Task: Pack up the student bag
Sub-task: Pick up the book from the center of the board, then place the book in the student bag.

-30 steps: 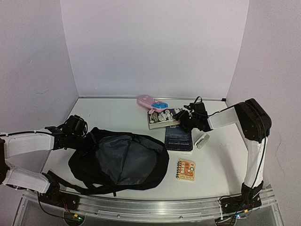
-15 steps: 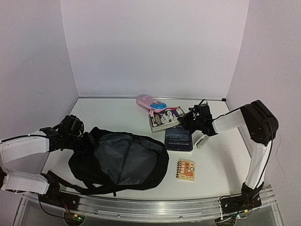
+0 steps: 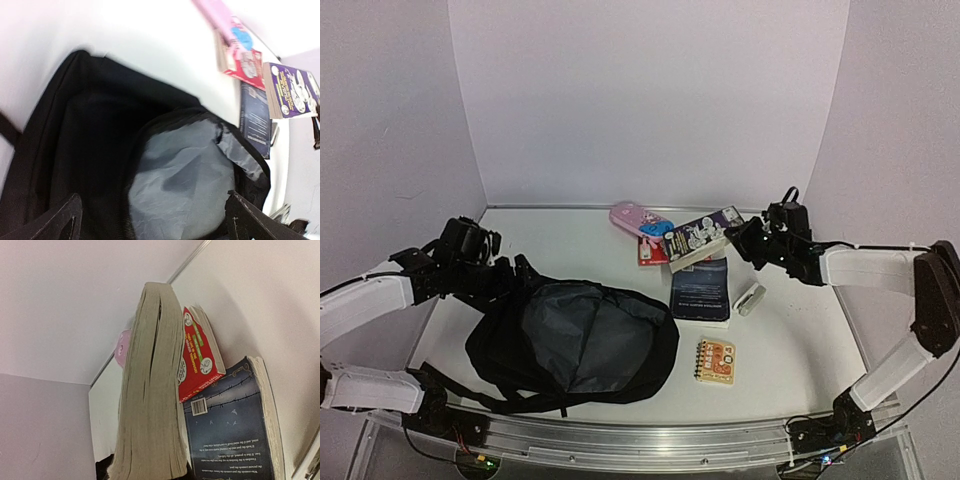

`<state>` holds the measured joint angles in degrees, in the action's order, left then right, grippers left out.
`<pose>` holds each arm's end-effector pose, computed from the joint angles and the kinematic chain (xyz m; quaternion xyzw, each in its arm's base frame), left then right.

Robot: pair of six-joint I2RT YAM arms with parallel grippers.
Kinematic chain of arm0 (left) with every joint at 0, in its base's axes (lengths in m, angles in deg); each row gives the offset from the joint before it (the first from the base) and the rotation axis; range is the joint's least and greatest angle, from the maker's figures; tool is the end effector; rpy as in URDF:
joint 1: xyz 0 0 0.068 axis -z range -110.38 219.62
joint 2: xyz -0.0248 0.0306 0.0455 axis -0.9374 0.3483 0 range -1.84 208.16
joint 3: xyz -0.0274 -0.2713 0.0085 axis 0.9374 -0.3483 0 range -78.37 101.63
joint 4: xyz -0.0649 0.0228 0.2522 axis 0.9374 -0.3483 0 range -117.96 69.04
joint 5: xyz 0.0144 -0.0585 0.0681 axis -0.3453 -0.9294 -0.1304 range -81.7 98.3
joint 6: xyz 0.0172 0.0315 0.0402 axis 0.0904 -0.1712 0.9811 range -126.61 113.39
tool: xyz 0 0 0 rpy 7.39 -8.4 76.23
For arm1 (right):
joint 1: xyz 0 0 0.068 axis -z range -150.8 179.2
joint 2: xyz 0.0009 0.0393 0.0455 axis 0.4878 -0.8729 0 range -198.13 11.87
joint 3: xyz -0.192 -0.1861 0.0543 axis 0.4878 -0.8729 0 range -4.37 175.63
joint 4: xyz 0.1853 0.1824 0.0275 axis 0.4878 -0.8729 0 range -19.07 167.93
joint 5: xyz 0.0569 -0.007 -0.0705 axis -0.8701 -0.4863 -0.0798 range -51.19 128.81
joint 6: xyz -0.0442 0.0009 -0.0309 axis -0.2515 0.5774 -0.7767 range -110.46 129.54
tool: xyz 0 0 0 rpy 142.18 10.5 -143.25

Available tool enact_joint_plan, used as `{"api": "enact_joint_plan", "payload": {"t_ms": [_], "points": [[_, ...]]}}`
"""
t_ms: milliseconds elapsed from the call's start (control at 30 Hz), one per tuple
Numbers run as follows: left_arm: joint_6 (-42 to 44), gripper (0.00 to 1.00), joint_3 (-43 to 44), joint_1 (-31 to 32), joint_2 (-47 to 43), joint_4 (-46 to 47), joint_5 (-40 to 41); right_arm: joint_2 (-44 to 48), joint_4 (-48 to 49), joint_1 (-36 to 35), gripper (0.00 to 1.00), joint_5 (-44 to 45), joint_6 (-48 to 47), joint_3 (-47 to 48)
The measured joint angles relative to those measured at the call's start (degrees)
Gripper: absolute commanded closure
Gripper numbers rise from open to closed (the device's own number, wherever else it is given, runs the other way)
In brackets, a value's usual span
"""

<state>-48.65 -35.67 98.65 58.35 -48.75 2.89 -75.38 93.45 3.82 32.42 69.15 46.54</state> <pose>0.1886 -0.1085 0.2484 -0.0868 0.9198 -0.2564 0.2839 0.3077 0.1504 0.2415 0.2116 0.7948 0.4168 0.3870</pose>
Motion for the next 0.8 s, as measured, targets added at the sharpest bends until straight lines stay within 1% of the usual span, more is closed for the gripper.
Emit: {"api": "enact_joint_plan", "payload": {"t_ms": [167,300,367,467,700,733,800], "points": [[6.2,0.00,8.9,0.0,2.8,-1.9,1.1,7.9,-10.0,0.0,1.00,-4.6,-8.9,3.3],[7.0,0.00,10.4,0.0,5.7,-4.0,2.4,12.5,-17.5,-0.7,1.00,-9.9,-13.7,5.8],[6.1,0.00,10.0,0.0,6.9,-5.2,2.7,14.2,-20.6,-1.8,1.00,-12.9,-15.1,6.5],[3.9,0.00,7.1,0.0,7.0,-6.3,3.0,15.3,-23.6,-4.4,1.00,-16.4,-16.0,6.6],[-2.2,0.01,-1.0,0.0,3.7,-5.9,-0.4,13.5,-27.2,-14.5,1.00,-19.4,-15.7,6.7],[-3.0,0.04,-2.1,0.0,3.1,-5.5,-1.3,12.8,-27.3,-15.6,1.00,-19.6,-15.5,6.7],[-4.6,0.21,-4.2,0.0,2.1,-3.5,-3.5,11.2,-27.4,-17.3,1.00,-19.9,-14.8,6.7]]}}
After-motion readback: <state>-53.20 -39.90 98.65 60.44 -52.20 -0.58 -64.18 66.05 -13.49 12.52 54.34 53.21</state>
